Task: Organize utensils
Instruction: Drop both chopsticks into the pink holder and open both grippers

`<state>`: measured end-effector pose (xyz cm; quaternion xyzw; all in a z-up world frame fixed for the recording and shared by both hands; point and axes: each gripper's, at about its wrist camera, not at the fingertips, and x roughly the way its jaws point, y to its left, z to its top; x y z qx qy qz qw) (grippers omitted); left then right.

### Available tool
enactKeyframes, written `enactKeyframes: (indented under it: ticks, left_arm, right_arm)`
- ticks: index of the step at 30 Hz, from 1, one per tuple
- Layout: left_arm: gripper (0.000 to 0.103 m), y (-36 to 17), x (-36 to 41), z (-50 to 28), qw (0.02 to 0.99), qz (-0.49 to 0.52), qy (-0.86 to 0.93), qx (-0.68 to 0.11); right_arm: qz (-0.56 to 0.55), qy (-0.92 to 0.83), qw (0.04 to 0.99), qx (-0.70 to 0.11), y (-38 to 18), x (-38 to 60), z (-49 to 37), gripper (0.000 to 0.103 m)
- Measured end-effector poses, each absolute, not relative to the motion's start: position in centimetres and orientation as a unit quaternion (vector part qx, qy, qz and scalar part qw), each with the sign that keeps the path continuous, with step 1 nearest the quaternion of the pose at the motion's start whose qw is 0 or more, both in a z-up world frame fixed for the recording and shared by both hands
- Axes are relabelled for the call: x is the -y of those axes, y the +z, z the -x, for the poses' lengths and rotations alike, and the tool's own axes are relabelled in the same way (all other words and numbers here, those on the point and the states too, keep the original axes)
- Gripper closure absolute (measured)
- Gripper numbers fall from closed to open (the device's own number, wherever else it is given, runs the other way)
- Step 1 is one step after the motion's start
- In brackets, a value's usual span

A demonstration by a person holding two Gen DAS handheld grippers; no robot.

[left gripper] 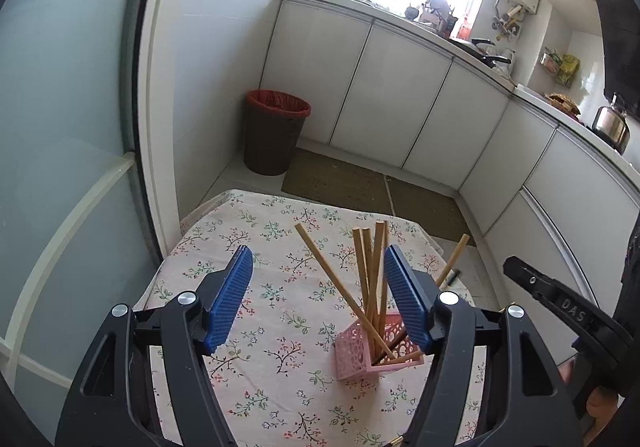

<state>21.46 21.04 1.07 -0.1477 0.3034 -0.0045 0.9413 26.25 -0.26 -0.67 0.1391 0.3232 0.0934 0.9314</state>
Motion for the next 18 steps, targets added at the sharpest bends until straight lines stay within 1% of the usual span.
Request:
enactKeyframes:
  ticks: [1,2,3,5,8,9,10,11,12,14,16,18]
  left_arm:
    - [0.037,1.3,-21.0,-21.2,0.942,0.149,-0.005,-0.302]
    - [0.036,1.4,-21.0,-21.1,0.942,0.148,-0.006,-0.301]
    - [0.033,1.7,-20.6,-20.9,0.943,0.142,-0.008,-0.300]
    - [0.030,2.1,-19.8,-20.5,0.946,0.128,-0.008,-0.297]
    - [0.030,2.8,-18.3,-19.7,0.950,0.106,-0.006,-0.294]
    - [0.030,3.0,-17.8,-19.4,0.951,0.100,-0.007,-0.291]
    - [0.029,3.4,-17.3,-19.0,0.953,0.095,-0.008,-0.287]
    - [0.025,3.6,-17.0,-18.6,0.955,0.091,-0.006,-0.283]
    - [0.019,3.9,-16.6,-18.2,0.957,0.087,-0.002,-0.278]
    - [0.016,4.3,-16.0,-17.3,0.960,0.079,0.003,-0.268]
    - [0.014,4.4,-15.6,-16.7,0.961,0.077,0.002,-0.267]
    - [0.009,4.4,-15.2,-15.9,0.961,0.077,0.001,-0.266]
  right_arm:
    - [-0.140,0.093,0.934,-0.315,-0.1,0.5,-25.8,0.073]
    - [-0.140,0.093,0.936,-0.310,0.4,0.6,-25.4,0.072]
    - [-0.141,0.094,0.937,-0.305,0.9,0.8,-25.0,0.071]
    - [-0.136,0.091,0.942,-0.294,1.9,1.1,-24.0,0.071]
    - [-0.127,0.080,0.947,-0.283,2.7,1.5,-22.4,0.071]
    - [-0.124,0.075,0.949,-0.280,2.9,1.7,-21.8,0.069]
    - [-0.124,0.072,0.950,-0.279,3.0,1.9,-21.1,0.063]
    - [-0.126,0.071,0.950,-0.278,3.1,2.2,-20.7,0.060]
    - [-0.127,0.068,0.950,-0.278,3.1,2.5,-20.1,0.055]
    - [-0.125,0.059,0.951,-0.277,3.1,2.9,-19.0,0.050]
    - [-0.123,0.045,0.953,-0.274,3.0,3.5,-17.7,0.042]
    - [-0.119,0.029,0.954,-0.273,3.0,3.9,-16.8,0.037]
